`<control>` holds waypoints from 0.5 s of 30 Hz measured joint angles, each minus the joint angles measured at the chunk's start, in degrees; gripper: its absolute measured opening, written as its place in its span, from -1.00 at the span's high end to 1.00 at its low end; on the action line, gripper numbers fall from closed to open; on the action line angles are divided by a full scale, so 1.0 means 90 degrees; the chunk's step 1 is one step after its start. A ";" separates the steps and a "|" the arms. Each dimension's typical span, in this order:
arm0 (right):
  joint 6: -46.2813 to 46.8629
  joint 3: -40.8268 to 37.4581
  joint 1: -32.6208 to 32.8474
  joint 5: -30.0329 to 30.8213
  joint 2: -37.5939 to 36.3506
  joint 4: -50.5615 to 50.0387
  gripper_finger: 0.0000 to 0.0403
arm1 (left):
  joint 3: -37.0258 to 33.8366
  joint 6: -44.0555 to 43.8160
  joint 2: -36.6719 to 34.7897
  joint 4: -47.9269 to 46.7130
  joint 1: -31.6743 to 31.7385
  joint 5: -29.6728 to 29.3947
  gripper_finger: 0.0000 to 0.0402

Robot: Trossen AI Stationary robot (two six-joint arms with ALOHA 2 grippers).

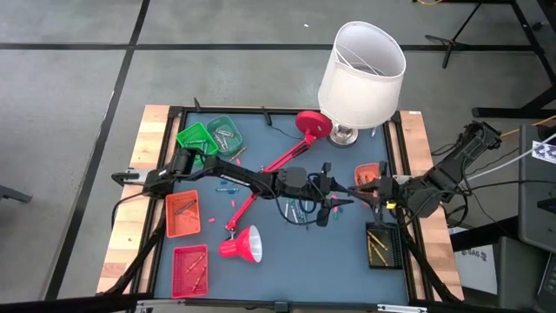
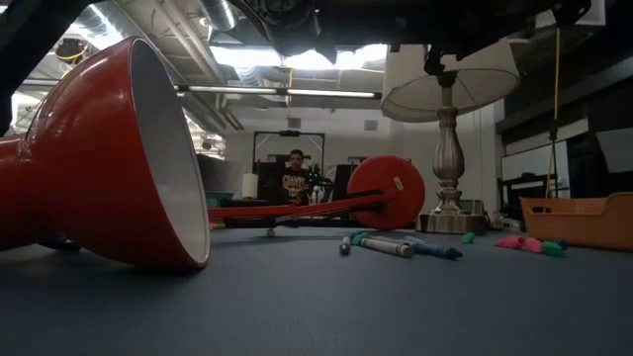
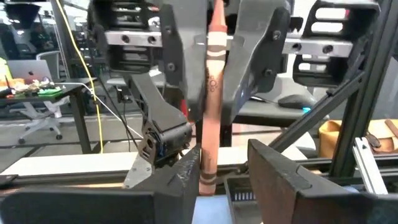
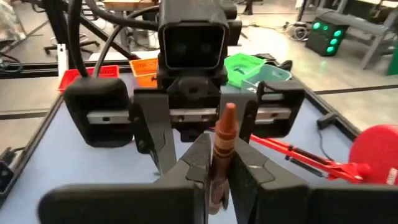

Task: Sort crayons
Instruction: Put the brown crayon into the right orange bin

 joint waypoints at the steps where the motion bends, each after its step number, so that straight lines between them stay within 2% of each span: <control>1: 0.0000 0.0000 0.0005 0.0110 -0.0010 -0.0011 0.86 | 0.0000 0.0000 0.0000 0.0010 0.0004 -0.0005 0.41; 5: 0.0012 0.0000 0.0005 0.0546 -0.0015 -0.0036 0.93 | 0.0000 0.0000 0.0000 -0.0004 0.0017 -0.0141 0.43; 10: 0.0021 0.0000 0.0005 0.0801 -0.0017 -0.0139 0.84 | 0.0000 -0.0008 -0.0005 -0.0374 0.0015 -0.0364 0.45; 15: 0.0122 0.0000 -0.0007 0.0954 -0.0019 -0.0322 0.86 | 0.0000 0.0022 -0.0005 -0.0912 -0.0038 -0.0209 0.44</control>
